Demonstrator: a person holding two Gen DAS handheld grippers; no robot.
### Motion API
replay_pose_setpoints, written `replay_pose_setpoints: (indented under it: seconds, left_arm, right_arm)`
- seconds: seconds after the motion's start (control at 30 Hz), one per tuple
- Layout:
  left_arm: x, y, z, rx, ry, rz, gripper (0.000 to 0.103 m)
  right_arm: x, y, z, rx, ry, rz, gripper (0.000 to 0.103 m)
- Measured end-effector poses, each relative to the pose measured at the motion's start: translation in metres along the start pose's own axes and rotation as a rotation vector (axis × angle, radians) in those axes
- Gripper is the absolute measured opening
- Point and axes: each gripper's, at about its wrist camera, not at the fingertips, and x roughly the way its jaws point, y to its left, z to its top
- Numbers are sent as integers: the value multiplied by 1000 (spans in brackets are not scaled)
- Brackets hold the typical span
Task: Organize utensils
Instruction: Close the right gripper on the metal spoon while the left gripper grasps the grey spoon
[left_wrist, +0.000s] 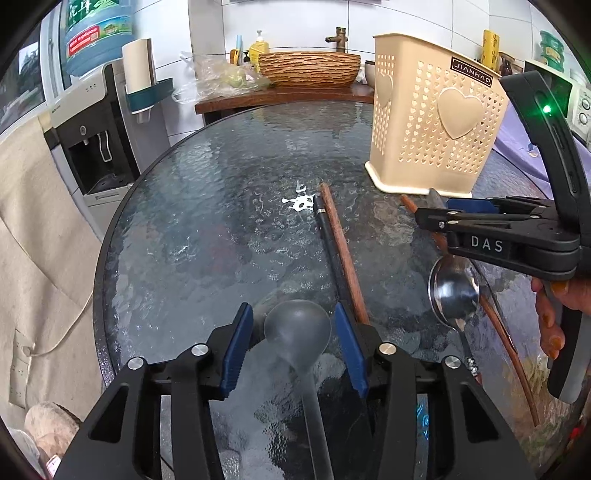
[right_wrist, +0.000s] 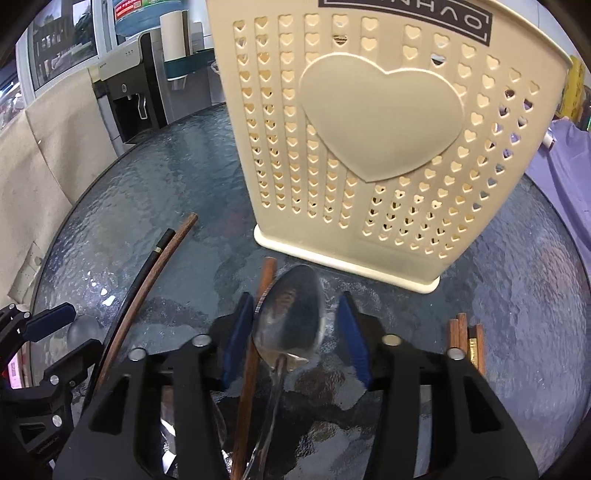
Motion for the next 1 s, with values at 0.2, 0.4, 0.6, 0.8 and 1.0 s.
replay_pose_setpoints:
  seconds: [0.2, 0.4, 0.6, 0.8, 1.0]
  left_arm:
    - [2, -4, 1, 0, -4, 6, 35]
    - [3, -2, 3, -11, -6, -2, 35]
    - [-3, 5, 6, -38, -28, -18, 35]
    - [-20, 9, 15, -43, -75, -18, 35]
    - [-43, 8, 23, -43, -130, -26, 35]
  right_arm:
    - [0, -5, 1, 3, 0, 15, 39]
    - [-4, -10, -3, 11, -6, 43, 39]
    - [-14, -9, -3, 4, -36, 49, 39]
    - [-38, -11, -1, -2, -81, 67, 39]
    - [-69, -12, -2, -14, -123, 99, 38]
